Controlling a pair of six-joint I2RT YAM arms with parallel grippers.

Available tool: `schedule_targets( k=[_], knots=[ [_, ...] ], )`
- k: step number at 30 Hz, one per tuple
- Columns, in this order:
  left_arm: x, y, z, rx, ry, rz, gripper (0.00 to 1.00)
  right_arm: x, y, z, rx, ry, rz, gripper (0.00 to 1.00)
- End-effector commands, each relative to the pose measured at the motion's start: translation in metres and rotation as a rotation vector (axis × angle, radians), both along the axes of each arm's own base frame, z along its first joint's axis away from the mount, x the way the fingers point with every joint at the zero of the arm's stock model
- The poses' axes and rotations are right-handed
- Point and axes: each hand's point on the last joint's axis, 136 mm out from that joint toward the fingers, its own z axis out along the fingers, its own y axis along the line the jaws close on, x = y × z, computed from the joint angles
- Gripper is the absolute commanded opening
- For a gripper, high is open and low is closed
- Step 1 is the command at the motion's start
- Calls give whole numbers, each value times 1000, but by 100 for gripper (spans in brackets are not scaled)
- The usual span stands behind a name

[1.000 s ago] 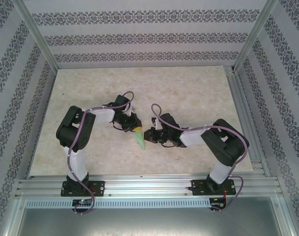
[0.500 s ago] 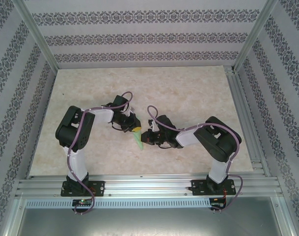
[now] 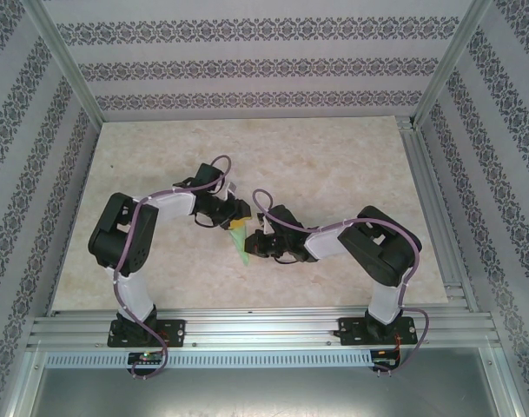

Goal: Fold a paper plane with a square sheet of paper (pick it up from the middle)
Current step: Fold the wing for the fifth time at the center of the table.

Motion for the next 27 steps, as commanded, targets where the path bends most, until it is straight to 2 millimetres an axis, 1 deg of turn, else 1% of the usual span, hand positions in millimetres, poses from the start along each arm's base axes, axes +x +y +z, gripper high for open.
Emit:
schedule_targets(
  k=[1,3,6,9,14,16,20,23,27],
  knots=[
    [-4,4,20,-31,-34,-6,40,5,0,-2,-30,-26,-29,6],
    [-8,10,24,-4,-44,0,38,6,1,0,-25,-31,-29,6],
    [-16,10,31,-32,-45,-10,37,7,2,1,-21,-35,-31,6],
    [-22,8,30,-54,-27,-11,34,7,3,1,-20,-35,-26,6],
    [-34,9,16,-53,32,-23,28,9,3,2,-23,-43,-31,6],
    [-37,10,11,-51,45,-24,28,9,4,3,-22,-46,-29,6],
    [-35,8,3,-44,54,-41,29,9,6,4,-22,-47,-23,6],
    [-35,15,-8,19,67,-34,27,9,7,6,-22,-52,-17,7],
    [-39,27,-31,103,94,-28,21,10,10,17,-2,-71,-9,10]
  ],
)
